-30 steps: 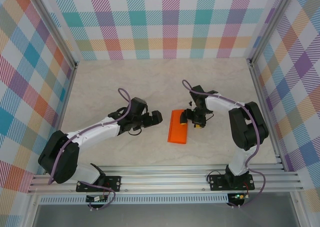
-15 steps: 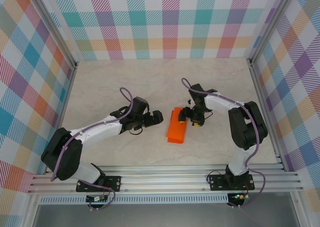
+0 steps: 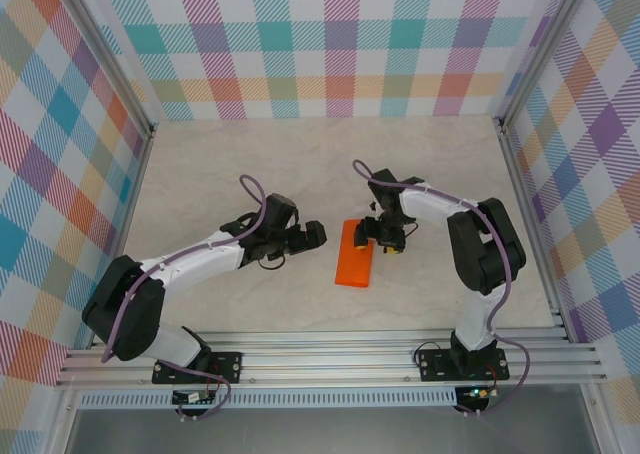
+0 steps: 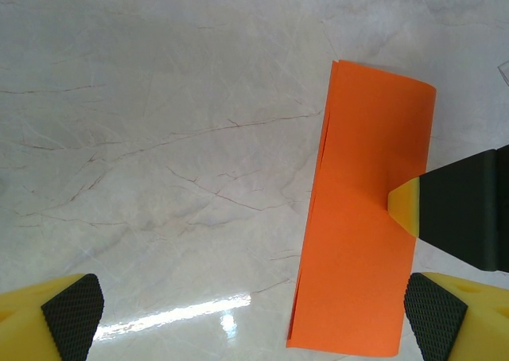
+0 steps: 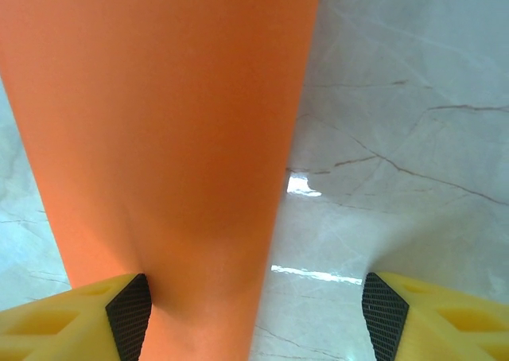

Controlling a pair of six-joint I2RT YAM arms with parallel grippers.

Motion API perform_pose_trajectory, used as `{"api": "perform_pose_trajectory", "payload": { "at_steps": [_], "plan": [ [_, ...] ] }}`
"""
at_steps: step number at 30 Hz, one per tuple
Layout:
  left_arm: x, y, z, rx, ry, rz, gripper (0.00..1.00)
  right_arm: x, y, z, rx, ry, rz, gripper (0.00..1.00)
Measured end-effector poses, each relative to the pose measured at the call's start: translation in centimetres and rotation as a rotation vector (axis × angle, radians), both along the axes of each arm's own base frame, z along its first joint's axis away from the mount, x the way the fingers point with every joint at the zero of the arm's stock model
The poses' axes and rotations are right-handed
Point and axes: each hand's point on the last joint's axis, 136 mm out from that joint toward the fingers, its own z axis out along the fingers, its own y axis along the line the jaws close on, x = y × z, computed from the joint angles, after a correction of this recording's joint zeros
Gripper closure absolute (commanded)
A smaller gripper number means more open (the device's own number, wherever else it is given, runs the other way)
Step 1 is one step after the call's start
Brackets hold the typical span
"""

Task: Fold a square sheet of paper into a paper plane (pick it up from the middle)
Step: Fold the square sheet of paper in half at the center of the table.

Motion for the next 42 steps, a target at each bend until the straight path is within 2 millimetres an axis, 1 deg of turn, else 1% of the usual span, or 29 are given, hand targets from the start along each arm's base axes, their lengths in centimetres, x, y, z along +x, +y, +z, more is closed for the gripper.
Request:
{"api": "perform_pose_trajectory", "payload": {
  "at_steps": [8,18,25,30,42],
  "plan": [
    [0.00,0.00,0.00,0.000,0.000,0.000,0.00,0.06,-0.08,-0.24,-0.014,0.011,0.002,0.26],
    [0.00,0.00,0.00,0.000,0.000,0.000,0.00,0.26,0.56,0.23,-0.008,-0.003,0.038,0.24],
    [0.00,0.00,0.00,0.000,0.000,0.000,0.00,0.80,0.78,0.42,-0.014,-0.012,0.049,0.25],
    [0.00,0.00,0.00,0.000,0.000,0.000,0.00,0.51,0.56,-0.28,-0.035,0.007,0.090,0.26],
    [0.00,0.00,0.00,0.000,0.000,-0.001,0.00,0.54,0.60,0.10,-0.035,0.003,0.178,0.26]
  ]
}}
